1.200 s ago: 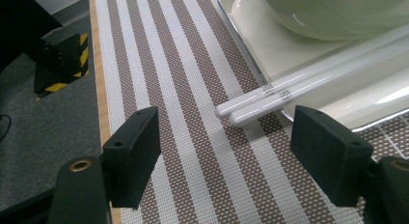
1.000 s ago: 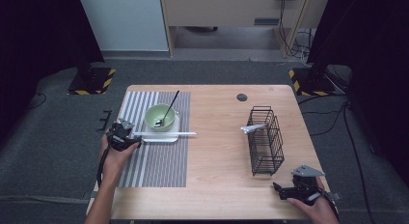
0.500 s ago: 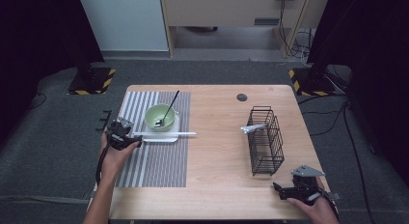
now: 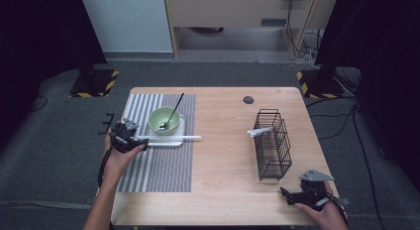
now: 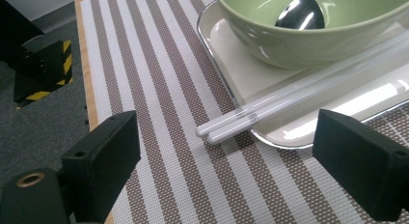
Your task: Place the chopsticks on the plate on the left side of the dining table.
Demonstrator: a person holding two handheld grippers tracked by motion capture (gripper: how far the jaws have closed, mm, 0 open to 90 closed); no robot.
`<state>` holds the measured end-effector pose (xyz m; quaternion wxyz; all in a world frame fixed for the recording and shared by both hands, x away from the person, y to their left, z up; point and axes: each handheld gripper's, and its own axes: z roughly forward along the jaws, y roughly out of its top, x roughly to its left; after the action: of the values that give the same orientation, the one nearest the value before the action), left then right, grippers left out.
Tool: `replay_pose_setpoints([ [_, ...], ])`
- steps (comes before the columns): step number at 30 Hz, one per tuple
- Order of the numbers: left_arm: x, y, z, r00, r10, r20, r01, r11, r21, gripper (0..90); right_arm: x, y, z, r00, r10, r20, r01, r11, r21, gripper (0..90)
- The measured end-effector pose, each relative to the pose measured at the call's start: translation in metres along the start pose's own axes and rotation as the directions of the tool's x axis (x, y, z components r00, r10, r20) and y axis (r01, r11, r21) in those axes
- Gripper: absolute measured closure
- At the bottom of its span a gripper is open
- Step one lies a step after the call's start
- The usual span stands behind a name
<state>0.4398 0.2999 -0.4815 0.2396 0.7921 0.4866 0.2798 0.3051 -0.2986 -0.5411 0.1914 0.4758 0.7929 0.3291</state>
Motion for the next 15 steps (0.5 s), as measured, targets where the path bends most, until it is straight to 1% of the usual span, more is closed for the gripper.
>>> replay_pose_setpoints([
  [5,-0.0013,0.0032,0.0005,0.9998,0.005,0.018,-0.005,1.0000,0.001,7.8,-0.0001,0.0000,0.0000,1.0000,-0.001,0.000,0.001,1.000,0.001,0.5],
  [8,-0.0018,0.0037,0.0009,0.9992,-0.004,0.039,0.004,1.0000,-0.002,7.5,0.0000,0.0000,0.0000,1.0000,0.000,0.000,0.000,1.000,0.000,0.4],
  [9,-0.0018,0.0037,0.0009,0.9992,-0.004,0.039,0.004,1.0000,-0.002,7.5,0.0000,0.0000,0.0000,1.0000,0.000,0.000,0.000,1.000,0.000,0.4],
  [12,-0.0038,0.0055,-0.0011,0.9982,0.000,0.060,0.000,0.9999,-0.016,7.2,0.0001,0.0000,0.0000,1.0000,0.002,0.000,-0.002,1.000,-0.001,0.4],
  [13,-0.0038,0.0055,-0.0011,0.9982,0.000,0.060,0.000,0.9999,-0.016,7.0,0.0001,0.0000,0.0000,1.0000,0.001,0.000,-0.001,1.000,0.000,0.4],
  [14,-0.0045,0.0062,-0.0031,0.9973,-0.001,0.073,0.003,0.9996,-0.030,7.0,0.0000,0.0000,0.0000,1.0000,0.000,0.000,0.000,1.000,0.000,0.4],
  [15,-0.0049,0.0065,-0.0040,0.9970,0.000,0.078,0.003,0.9993,-0.036,6.8,0.0000,0.0000,0.0000,1.0000,0.000,0.000,0.000,1.000,0.000,0.4],
])
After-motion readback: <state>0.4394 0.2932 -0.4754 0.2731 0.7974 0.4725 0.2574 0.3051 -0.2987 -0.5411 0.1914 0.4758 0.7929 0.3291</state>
